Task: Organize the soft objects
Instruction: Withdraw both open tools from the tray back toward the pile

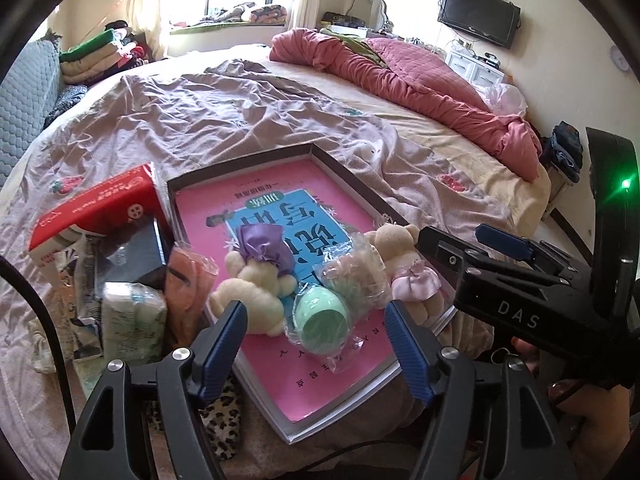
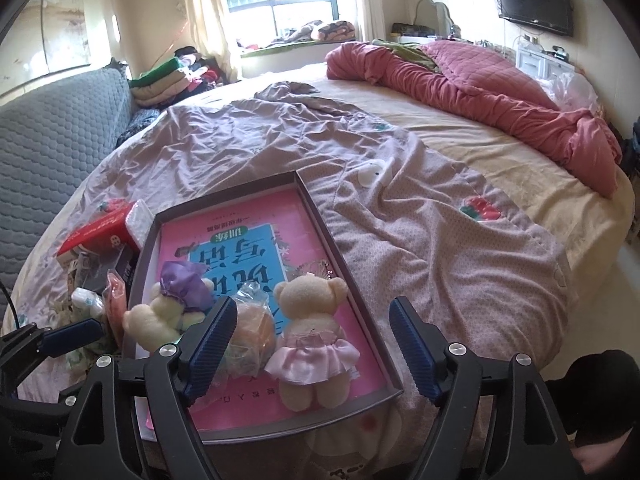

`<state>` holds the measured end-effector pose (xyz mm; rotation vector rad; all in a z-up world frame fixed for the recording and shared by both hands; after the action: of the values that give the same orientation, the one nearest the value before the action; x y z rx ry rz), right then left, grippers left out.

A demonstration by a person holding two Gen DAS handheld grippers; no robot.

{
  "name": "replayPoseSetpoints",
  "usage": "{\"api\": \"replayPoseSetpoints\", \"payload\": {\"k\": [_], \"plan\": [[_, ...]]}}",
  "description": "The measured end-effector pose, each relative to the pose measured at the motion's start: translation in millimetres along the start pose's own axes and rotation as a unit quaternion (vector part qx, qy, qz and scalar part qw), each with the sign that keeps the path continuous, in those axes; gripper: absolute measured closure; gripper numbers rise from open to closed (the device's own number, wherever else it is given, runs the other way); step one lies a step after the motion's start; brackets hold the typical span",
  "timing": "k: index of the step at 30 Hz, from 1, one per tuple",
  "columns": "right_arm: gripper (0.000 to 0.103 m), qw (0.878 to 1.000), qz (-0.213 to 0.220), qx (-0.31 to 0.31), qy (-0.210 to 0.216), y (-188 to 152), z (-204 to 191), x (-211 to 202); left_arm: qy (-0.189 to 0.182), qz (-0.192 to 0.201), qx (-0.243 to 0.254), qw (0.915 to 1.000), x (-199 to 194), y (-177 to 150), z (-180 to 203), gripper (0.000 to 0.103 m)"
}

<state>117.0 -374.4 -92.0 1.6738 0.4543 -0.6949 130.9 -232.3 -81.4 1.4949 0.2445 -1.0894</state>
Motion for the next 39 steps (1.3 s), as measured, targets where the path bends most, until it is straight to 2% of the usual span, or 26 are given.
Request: {"api": "replayPoseSetpoints", "payload": {"k": [21,39], "plan": [[0.022,0.999,0.031,-0.016,0.009,16,-21,-32,0.031,0.032,-0.01,0.9989,-42,9,-18,0.02],[0.021,0.999,0.036,-0.033,0.02,20,-43,-47,0.051,0.049,-0.03,0.997,-68,12,-42,0.018]]}}
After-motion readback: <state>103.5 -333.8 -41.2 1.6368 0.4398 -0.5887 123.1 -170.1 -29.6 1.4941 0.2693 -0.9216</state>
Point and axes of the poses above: each gripper's, at about its wrist camera, not at the fingertips, and x roughly the way its jaws point, z to its right, y to its top, the point moved 8 cm from there along x, roughly the way its jaws point, and after that the axes turned 3 degrees about z, right-handed, at the moved point
